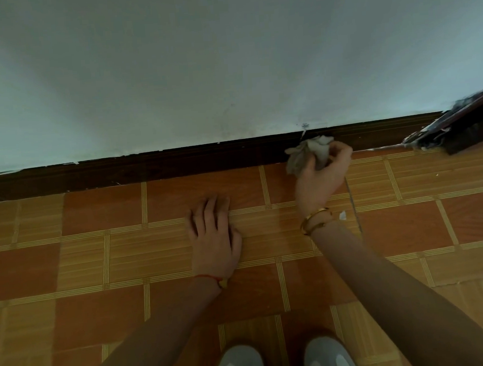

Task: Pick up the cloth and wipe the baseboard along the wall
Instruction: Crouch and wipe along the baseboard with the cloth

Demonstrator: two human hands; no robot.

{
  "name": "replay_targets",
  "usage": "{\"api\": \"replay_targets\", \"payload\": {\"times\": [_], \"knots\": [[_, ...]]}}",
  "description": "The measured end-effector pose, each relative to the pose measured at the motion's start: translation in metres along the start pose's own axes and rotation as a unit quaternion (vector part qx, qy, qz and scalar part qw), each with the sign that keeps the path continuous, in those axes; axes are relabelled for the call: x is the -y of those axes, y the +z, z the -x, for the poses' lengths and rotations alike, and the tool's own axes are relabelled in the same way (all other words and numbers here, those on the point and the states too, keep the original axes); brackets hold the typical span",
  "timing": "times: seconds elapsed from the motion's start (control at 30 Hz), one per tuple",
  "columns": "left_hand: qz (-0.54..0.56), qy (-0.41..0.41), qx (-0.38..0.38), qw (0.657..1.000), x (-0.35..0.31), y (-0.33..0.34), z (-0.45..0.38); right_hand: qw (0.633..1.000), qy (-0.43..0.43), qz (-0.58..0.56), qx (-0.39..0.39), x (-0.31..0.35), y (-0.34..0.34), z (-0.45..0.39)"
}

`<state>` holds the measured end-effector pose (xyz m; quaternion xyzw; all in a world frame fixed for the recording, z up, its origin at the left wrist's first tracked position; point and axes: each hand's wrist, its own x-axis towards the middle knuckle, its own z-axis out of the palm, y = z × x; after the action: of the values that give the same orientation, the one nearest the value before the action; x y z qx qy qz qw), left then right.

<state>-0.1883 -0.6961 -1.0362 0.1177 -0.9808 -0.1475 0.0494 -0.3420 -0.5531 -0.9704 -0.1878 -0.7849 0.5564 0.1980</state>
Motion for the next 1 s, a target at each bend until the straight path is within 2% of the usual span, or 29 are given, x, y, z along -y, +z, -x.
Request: {"api": "replay_targets", "payload": {"times": [0.13, 0.2, 0.3, 0.43, 0.53, 0.67, 0.83, 0.93, 1.0], "knots": [[-0.004, 0.002, -0.011, 1.000, 0.000, 0.000, 0.000, 0.993, -0.056, -0.003, 0.104, 0.001, 0.011, 0.029], [-0.005, 0.004, -0.015, 1.000, 0.000, 0.001, 0.001, 0.990, -0.058, -0.013, 0.125, 0.003, 0.015, 0.035], [-0.005, 0.006, -0.016, 1.000, 0.000, 0.001, 0.001, 0.995, -0.052, -0.021, 0.083, 0.005, 0.010, 0.024], [0.003, 0.001, -0.023, 1.000, 0.000, 0.001, 0.000, 0.999, -0.029, -0.019, -0.028, 0.003, -0.010, -0.020], [0.008, -0.008, -0.019, 1.000, -0.002, 0.000, -0.001, 0.997, -0.026, -0.018, -0.074, -0.001, -0.023, -0.048], [0.014, -0.038, -0.008, 0.999, -0.013, -0.004, -0.012, 0.997, -0.049, -0.001, -0.059, 0.000, -0.023, -0.042], [0.021, 0.042, -0.008, 0.999, -0.042, 0.004, -0.024, 0.996, -0.079, 0.003, 0.038, 0.002, -0.015, -0.014], [0.037, 0.063, 0.007, 0.997, -0.061, 0.010, -0.032, 0.995, -0.090, 0.017, 0.049, 0.000, -0.021, -0.024], [0.036, 0.071, 0.027, 0.996, -0.071, 0.014, -0.035, 0.997, -0.075, 0.016, 0.025, -0.005, -0.030, -0.042]]}}
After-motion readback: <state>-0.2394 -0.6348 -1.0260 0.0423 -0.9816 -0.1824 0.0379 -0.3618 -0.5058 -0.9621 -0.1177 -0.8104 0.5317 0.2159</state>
